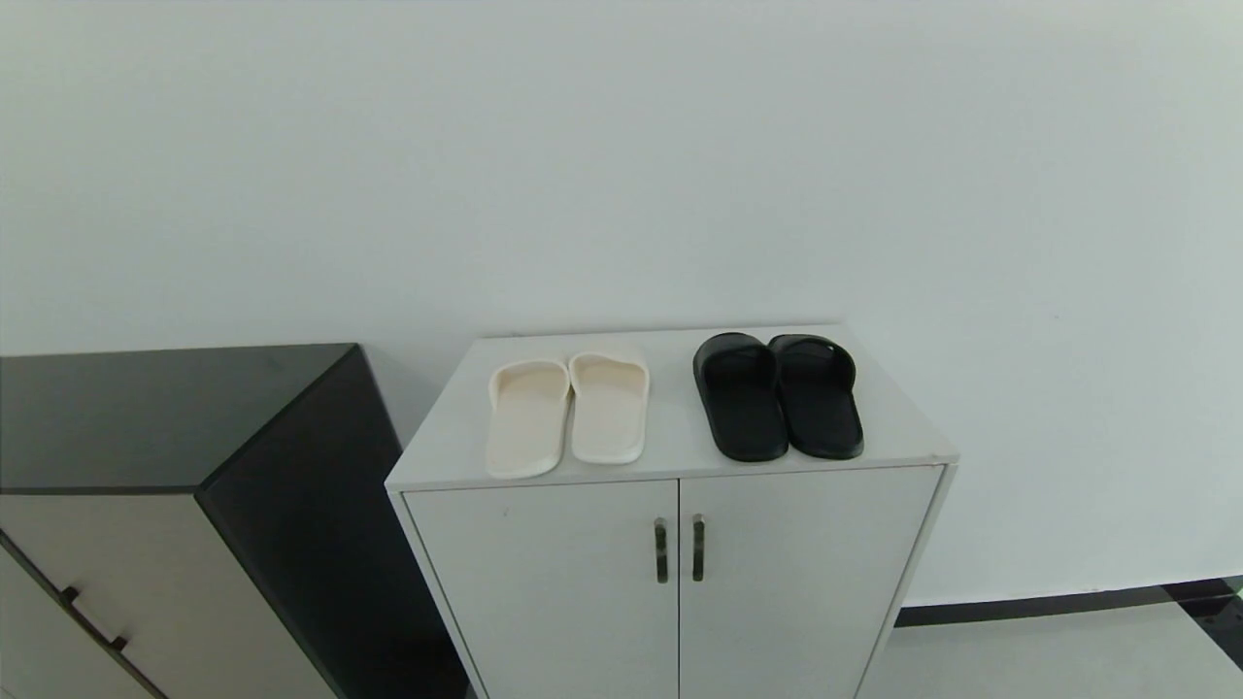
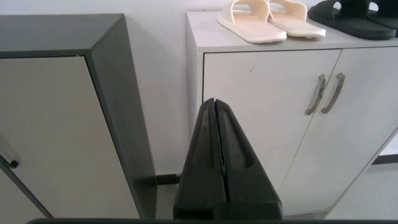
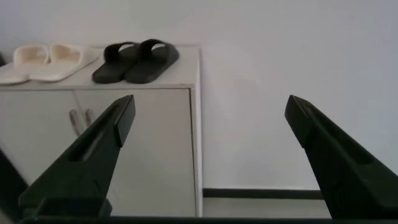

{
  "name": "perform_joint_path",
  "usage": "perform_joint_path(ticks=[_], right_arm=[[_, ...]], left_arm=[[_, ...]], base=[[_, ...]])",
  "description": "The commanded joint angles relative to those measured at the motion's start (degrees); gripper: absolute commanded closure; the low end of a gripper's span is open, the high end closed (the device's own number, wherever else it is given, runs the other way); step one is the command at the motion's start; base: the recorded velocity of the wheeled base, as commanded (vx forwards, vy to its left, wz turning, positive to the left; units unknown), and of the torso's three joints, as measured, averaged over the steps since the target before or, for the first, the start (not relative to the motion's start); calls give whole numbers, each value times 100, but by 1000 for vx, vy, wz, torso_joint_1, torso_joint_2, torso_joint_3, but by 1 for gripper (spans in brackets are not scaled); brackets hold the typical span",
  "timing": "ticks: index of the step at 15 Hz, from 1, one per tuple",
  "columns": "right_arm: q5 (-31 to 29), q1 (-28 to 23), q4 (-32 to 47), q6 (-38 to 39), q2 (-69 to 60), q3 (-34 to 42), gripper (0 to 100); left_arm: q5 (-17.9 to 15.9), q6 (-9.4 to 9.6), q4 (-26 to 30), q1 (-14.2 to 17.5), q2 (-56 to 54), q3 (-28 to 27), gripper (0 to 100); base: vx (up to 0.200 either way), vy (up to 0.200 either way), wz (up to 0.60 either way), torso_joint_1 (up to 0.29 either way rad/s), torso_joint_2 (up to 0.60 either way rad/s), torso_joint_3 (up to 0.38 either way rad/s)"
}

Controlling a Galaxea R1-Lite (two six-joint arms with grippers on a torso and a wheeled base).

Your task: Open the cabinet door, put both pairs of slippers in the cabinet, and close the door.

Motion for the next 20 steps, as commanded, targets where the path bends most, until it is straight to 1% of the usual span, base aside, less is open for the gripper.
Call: perform_joint_path(ticks=[1, 2, 3, 4, 5, 6, 7, 8, 12, 15, 16, 18, 19, 20], right_arm=[[1018, 48, 517, -264, 2430, -1326, 0], [1027, 417, 210, -299, 3476, -1599, 0], [904, 866, -98, -44, 4030, -1757, 0], [737, 1094, -247, 123, 4276, -1836, 0], [-19, 1885, -625, 544, 4865, -2020, 0], [-915, 2861, -1073, 958, 5489, -2223, 0], [-1337, 3344, -1399, 1221, 5902, -2416, 0], [-1592, 3485, -1645, 1292, 6385, -2662, 0], [-2348, 3476, -2110, 1327, 7800, -3611, 0], [-2541, 3476, -2128, 1318, 8460, -4121, 0], [-2699, 3476, -2128, 1318, 8802, -4411, 0], [-2770, 3476, -2128, 1300, 9145, -4745, 0], [-2928, 3476, -2128, 1292, 9303, -4912, 0], [-2963, 3476, -2128, 1283, 9479, -5123, 0]], left_arm=[[-2, -1, -2, 4, 7, 0, 100], [-2, 8, -2, 4, 7, 0, 100], [-2, -1, -2, 4, 7, 0, 100], [-11, -1, -2, 4, 7, 0, 100], [-11, 8, -2, 4, 7, 0, 100], [-20, 16, 7, 4, 7, 0, 100], [-11, 16, -2, 4, 7, 0, 100], [-11, 16, -2, 4, 7, 0, 100], [-11, 8, 7, 4, 7, 0, 100], [-11, 8, 7, 4, 7, 0, 100], [-11, -1, -2, 4, 7, 0, 100], [-11, 8, -2, 4, 7, 0, 100], [-11, 8, -2, 4, 7, 0, 100], [-11, 8, -2, 4, 7, 0, 100]], base=[[0, 0, 0, 0, 0, 0], [0, 0, 0, 0, 0, 0], [0, 0, 0, 0, 0, 0], [0, 0, 0, 0, 0, 0], [0, 0, 0, 0, 0, 0], [0, 0, 0, 0, 0, 0], [0, 0, 0, 0, 0, 0], [0, 0, 0, 0, 0, 0], [0, 0, 0, 0, 0, 0], [0, 0, 0, 0, 0, 0], [0, 0, 0, 0, 0, 0], [0, 0, 0, 0, 0, 0], [0, 0, 0, 0, 0, 0], [0, 0, 0, 0, 0, 0]])
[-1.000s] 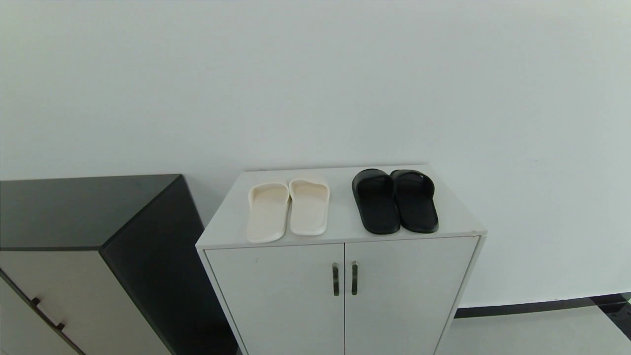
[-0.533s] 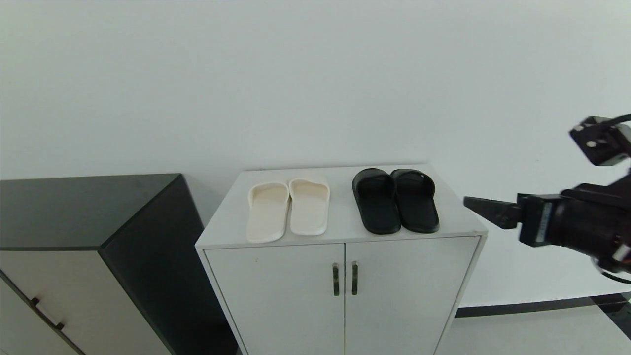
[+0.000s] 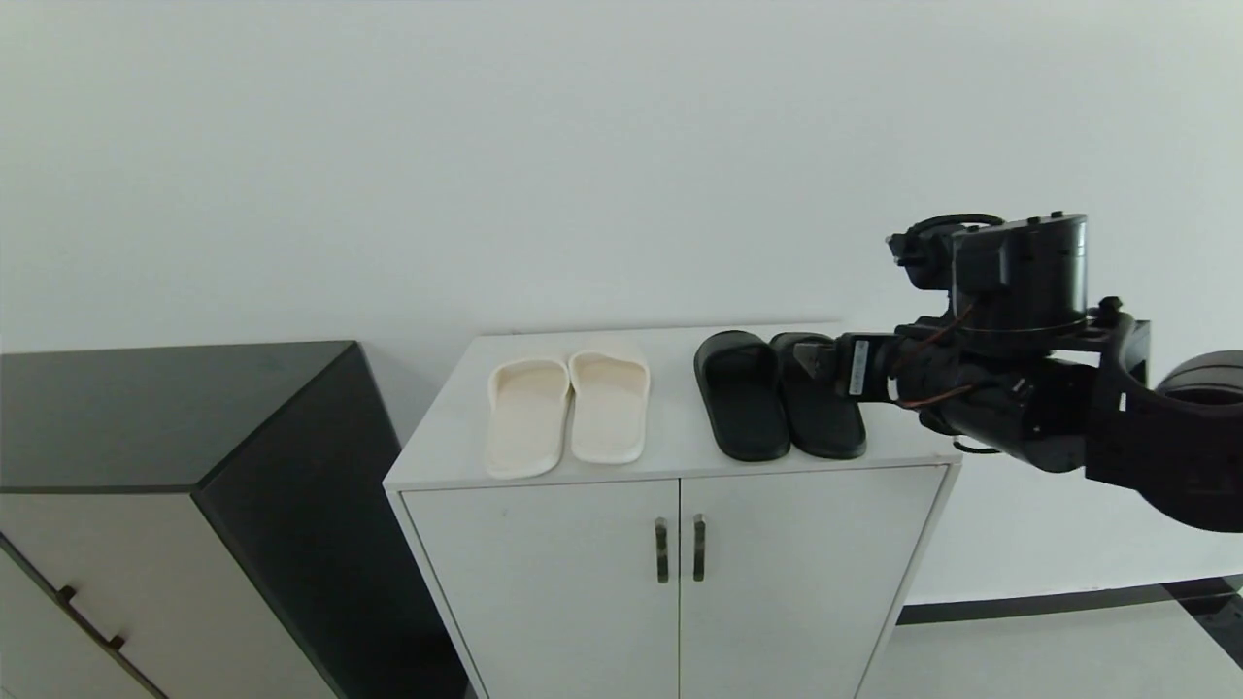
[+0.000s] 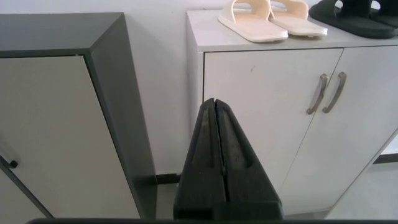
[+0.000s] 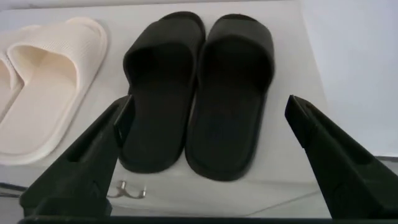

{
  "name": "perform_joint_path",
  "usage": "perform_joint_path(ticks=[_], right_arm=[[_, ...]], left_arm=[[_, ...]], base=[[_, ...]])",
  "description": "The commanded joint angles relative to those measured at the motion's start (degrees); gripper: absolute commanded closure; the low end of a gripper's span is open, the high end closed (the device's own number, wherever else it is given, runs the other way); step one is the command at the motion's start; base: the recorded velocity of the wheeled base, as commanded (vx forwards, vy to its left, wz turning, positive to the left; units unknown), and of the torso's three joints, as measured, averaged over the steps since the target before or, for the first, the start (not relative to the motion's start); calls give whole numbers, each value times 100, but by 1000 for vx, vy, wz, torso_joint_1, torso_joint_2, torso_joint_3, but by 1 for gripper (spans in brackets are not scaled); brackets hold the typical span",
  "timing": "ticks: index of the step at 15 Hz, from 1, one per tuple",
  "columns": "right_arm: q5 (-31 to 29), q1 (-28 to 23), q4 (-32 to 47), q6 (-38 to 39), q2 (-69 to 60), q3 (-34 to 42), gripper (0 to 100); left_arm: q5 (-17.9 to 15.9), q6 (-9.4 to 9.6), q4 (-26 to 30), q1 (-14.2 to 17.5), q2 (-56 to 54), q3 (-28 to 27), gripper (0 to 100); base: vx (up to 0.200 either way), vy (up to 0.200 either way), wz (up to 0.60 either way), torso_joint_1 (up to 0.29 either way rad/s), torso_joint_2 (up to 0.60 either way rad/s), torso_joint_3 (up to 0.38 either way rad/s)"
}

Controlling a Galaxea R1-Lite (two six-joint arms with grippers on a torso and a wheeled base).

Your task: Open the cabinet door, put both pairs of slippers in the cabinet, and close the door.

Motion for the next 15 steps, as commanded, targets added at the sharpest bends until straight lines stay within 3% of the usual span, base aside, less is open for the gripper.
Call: perform_joint_path(ticks=[1, 7, 11, 15], right_arm=[[-51, 5, -1, -32, 621, -446, 0], [-60, -12, -18, -155, 1421, -1044, 0], [-51, -162, -519, -243, 1931, -1167, 0], [-42, -355, -502, -331, 2449, -1826, 0]], left_arm=[[-1, -2, 3, 4, 7, 0, 100], [-1, -2, 3, 4, 7, 0, 100], [-1, -2, -6, 4, 7, 0, 100], [-1, -2, -6, 4, 7, 0, 100]], base=[[0, 0, 0, 0, 0, 0], [0, 0, 0, 0, 0, 0], [0, 0, 0, 0, 0, 0], [0, 0, 0, 0, 0, 0]])
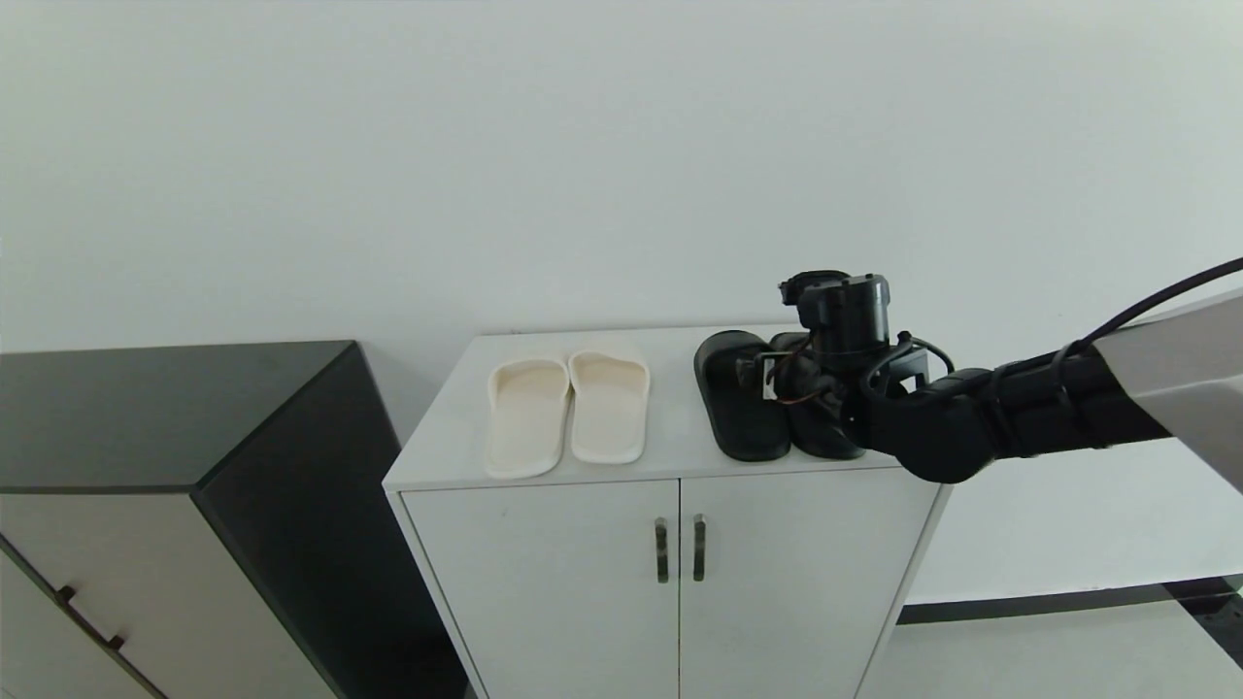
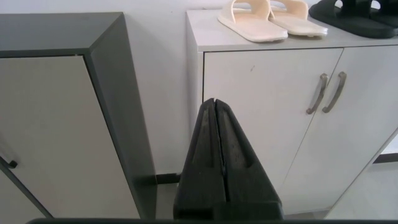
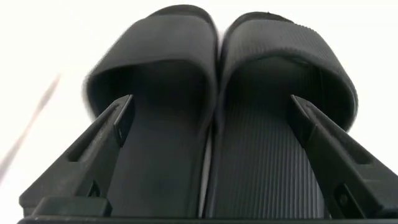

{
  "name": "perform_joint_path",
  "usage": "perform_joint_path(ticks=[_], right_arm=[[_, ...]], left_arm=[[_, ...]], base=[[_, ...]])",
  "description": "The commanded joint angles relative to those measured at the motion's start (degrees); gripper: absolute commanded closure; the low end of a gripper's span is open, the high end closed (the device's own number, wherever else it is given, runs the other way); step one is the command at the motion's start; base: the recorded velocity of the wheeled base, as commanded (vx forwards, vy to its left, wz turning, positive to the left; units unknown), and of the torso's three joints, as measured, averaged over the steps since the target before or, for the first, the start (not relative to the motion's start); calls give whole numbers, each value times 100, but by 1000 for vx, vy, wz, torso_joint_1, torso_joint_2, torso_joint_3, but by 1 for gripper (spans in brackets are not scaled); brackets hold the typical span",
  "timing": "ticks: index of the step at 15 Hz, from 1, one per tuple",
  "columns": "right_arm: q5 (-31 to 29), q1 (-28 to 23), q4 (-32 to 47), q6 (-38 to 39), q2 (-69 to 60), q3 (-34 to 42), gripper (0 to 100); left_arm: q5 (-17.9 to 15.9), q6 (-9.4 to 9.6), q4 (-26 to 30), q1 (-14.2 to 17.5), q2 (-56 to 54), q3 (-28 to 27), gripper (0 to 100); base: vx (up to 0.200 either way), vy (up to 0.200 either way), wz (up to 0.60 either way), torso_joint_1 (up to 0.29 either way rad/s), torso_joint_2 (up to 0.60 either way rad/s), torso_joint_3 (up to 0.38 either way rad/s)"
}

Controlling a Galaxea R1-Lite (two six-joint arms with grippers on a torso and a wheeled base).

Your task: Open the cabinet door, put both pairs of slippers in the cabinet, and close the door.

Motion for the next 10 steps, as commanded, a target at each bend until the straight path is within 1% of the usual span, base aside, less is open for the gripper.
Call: perform_joint_path(ticks=[1, 4, 7, 10], right_arm=[[2, -72, 2, -34, 377, -334, 0], [2, -116, 28, -78, 729, -826, 0], [2, -212, 46, -307, 1107, -1362, 0], [-16, -318, 54, -333, 1309, -1670, 0]], left_arm=[[-1, -11, -4, 4, 7, 0, 100], [8, -11, -4, 4, 7, 0, 100], [8, -11, -4, 4, 7, 0, 100], [8, -20, -4, 4, 7, 0, 100]], base=[[0, 0, 0, 0, 0, 0], [0, 0, 0, 0, 0, 0], [0, 0, 0, 0, 0, 0], [0, 0, 0, 0, 0, 0]])
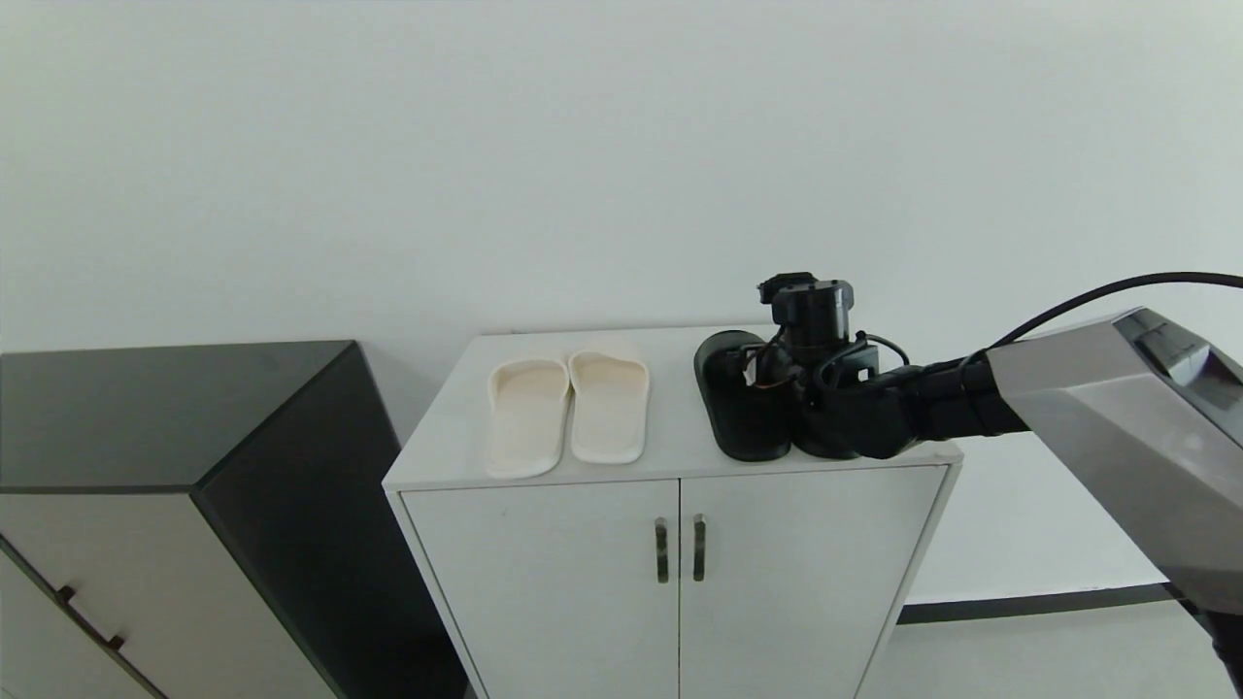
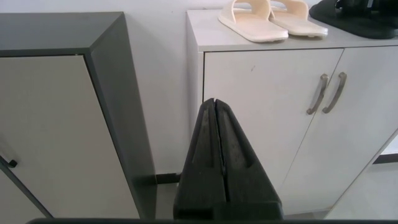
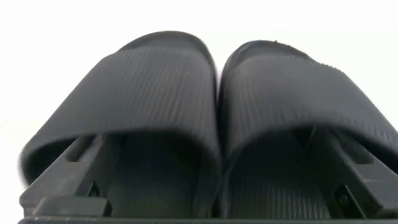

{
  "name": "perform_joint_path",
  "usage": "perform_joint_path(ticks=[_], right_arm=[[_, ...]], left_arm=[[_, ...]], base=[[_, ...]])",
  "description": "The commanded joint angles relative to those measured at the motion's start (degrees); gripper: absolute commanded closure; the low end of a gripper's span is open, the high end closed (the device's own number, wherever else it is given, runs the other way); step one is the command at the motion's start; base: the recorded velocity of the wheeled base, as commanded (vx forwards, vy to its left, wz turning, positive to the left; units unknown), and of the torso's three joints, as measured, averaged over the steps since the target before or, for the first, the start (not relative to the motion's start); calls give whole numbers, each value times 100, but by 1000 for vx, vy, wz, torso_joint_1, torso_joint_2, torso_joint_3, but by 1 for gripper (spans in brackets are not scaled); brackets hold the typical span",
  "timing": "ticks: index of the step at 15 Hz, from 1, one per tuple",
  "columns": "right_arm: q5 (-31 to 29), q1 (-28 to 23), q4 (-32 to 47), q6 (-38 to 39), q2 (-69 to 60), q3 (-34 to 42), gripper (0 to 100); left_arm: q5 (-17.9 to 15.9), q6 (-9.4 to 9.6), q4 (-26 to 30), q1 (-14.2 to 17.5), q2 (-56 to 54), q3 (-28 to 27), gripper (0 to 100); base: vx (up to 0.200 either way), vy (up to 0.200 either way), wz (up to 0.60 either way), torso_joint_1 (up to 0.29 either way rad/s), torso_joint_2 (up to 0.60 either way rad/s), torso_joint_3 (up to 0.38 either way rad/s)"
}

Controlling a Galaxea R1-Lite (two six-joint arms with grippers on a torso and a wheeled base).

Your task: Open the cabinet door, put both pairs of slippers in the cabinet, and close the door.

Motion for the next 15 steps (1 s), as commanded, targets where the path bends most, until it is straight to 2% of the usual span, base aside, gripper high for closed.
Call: perform_joint_path(ticks=[1, 7, 9, 13, 15], right_arm=[[-4, -81, -3, -33, 197, -175, 100], [-65, -46, -12, -77, 65, -219, 100], [-4, 148, -29, -68, -453, 185, 100], [1165, 569, -12, -112, -1842, 1793, 100], [2035, 657, -29, -103, -2448, 2576, 100]], left_arm=[[-2, -4, -4, 4, 7, 0, 100], [-2, -4, -4, 4, 7, 0, 100], [-2, 22, -4, 4, 7, 0, 100], [-2, 5, -4, 4, 7, 0, 100], [-2, -4, 4, 4, 7, 0, 100]], base=[[0, 0, 0, 0, 0, 0], [0, 0, 0, 0, 0, 0], [0, 0, 0, 0, 0, 0], [0, 0, 0, 0, 0, 0], [0, 0, 0, 0, 0, 0]])
